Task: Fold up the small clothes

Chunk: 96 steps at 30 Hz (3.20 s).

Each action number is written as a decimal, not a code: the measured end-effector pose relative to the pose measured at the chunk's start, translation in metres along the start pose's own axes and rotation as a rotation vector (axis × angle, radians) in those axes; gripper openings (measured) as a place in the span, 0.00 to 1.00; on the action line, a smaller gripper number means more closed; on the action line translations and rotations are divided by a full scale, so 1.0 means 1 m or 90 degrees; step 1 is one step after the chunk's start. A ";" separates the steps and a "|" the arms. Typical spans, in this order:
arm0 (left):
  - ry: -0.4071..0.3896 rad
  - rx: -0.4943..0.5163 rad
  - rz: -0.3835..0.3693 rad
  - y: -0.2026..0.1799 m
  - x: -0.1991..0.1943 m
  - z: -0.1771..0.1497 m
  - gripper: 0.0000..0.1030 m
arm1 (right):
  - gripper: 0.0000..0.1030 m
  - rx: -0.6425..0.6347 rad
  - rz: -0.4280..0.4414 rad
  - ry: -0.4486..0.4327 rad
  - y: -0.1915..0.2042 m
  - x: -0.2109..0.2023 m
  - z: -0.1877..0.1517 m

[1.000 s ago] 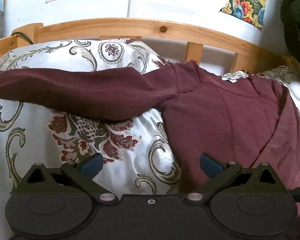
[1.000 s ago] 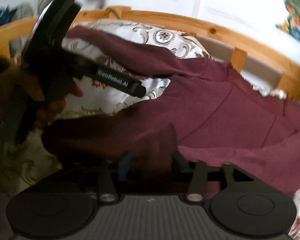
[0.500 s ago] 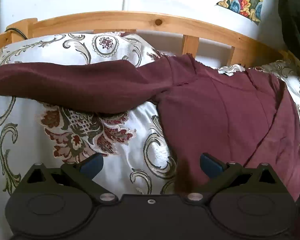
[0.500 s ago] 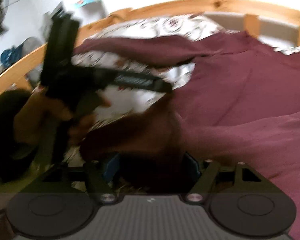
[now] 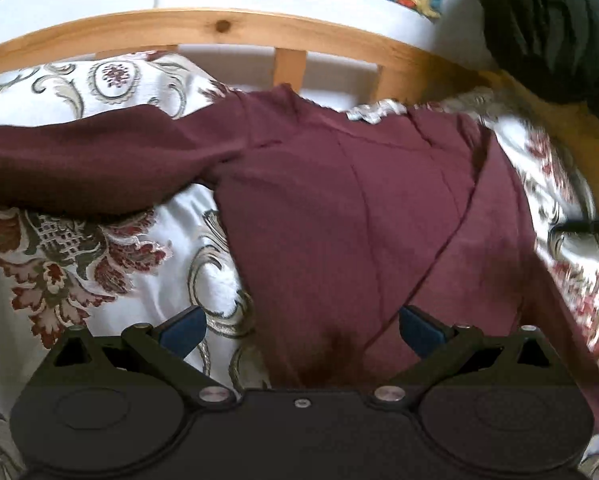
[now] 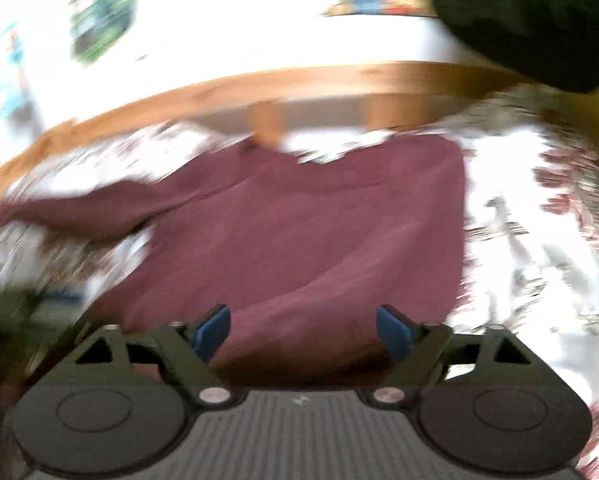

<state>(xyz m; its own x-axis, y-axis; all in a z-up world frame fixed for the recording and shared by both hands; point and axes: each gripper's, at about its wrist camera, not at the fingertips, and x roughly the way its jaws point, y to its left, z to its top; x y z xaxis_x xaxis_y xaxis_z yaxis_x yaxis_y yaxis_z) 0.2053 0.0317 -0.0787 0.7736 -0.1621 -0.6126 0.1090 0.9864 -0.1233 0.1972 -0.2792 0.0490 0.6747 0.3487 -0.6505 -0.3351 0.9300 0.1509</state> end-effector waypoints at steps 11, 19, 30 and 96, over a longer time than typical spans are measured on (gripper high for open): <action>0.071 0.036 0.054 0.001 0.022 -0.012 0.99 | 0.36 0.108 -0.119 -0.006 -0.091 0.085 0.055; 0.077 0.042 0.052 0.001 0.026 -0.012 0.99 | 0.04 0.117 -0.196 -0.050 -0.098 0.094 0.052; 0.084 0.041 0.048 0.004 0.028 -0.010 0.99 | 0.70 0.154 -0.084 -0.050 -0.093 0.049 -0.008; 0.243 0.153 0.291 0.170 -0.085 0.130 0.03 | 1.00 0.165 0.148 -0.080 0.043 -0.024 -0.091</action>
<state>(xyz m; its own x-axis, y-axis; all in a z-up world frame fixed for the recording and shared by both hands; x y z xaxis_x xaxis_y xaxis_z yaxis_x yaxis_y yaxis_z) 0.2392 0.2169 0.0544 0.5035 0.3205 -0.8024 -0.0081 0.9304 0.3665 0.1070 -0.2582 0.0037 0.6815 0.5503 -0.4823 -0.3219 0.8174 0.4778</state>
